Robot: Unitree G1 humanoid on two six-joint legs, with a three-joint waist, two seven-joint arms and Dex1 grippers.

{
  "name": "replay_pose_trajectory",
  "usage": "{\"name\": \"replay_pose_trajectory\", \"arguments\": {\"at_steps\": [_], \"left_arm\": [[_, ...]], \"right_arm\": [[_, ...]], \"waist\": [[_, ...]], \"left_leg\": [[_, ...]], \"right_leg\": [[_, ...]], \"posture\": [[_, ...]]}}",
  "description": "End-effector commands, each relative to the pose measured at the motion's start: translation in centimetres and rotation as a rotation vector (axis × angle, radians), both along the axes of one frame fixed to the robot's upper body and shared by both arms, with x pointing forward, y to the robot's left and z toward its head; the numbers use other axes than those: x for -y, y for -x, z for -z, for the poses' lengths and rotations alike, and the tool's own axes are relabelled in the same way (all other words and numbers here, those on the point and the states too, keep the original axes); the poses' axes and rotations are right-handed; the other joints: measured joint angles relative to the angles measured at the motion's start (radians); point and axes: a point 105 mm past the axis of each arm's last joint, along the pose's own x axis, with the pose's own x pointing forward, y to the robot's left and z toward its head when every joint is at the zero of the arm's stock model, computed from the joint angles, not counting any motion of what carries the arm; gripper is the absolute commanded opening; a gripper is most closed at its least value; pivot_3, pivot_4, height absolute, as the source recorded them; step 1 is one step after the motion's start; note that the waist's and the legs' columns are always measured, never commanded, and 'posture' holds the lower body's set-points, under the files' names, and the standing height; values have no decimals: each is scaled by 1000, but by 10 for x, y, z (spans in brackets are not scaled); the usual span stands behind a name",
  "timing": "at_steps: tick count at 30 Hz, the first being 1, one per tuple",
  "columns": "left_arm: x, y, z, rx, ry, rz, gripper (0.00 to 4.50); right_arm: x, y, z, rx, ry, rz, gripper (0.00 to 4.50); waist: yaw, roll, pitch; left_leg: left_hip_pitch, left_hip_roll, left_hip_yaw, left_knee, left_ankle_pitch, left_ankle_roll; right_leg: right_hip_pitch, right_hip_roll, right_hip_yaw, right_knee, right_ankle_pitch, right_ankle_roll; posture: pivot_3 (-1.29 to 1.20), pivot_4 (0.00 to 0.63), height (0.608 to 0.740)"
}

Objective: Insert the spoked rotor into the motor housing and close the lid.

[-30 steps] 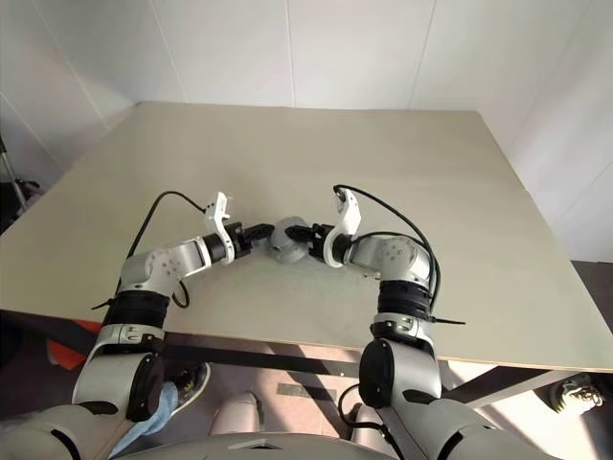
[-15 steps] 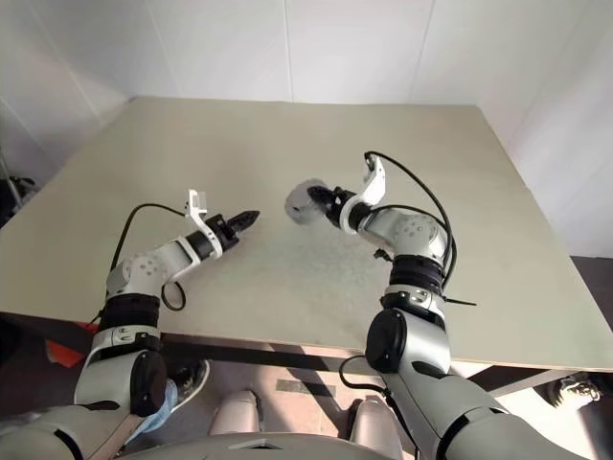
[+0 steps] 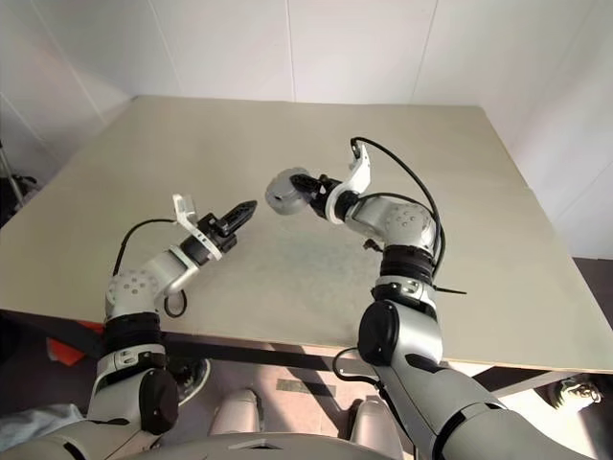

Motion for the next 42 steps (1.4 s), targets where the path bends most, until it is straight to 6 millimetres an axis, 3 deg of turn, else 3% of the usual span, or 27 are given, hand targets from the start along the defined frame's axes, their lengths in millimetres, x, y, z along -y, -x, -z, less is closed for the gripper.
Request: {"name": "replay_pose_trajectory", "arguments": {"at_steps": [1,11,23,31,36,42], "left_arm": [[-2,-2,-10,54,-27,-31,396],[-1,-2,-16,14,102,22,3703],[20,-2,-20,7,217,129,3703],[19,-7,-25,39,244,107,3703],[17,-7,-25,45,258,89,2452],[13,-10,-24,41,262,68,2375]], "right_arm": [[-6,-2,-33,105,-36,-24,2168],[-15,4,-40,119,-56,-68,2168],[-44,26,-54,131,-106,-197,2168],[-43,28,-52,122,-91,-200,2168],[-42,27,-51,122,-85,-194,2168],[-41,26,-48,114,-75,-186,2168]], "waist": [[0,0,0],[0,0,0],[4,0,0],[4,0,0],[4,0,0],[5,-1,0]], "left_leg": [[0,0,0,1,0,0],[-1,0,0,3,0,0],[-1,0,0,4,0,0],[-1,0,0,5,0,0],[-1,0,0,5,0,0],[-1,0,-1,5,0,0]], "right_leg": [[0,0,0,0,0,0],[0,0,0,1,2,3],[1,0,0,2,2,3],[1,0,0,2,3,4],[1,0,0,2,3,4],[1,0,0,2,3,4]], "posture": [[0,0,740],[0,0,740],[0,0,740],[0,0,740],[0,0,740],[0,0,740]]}}
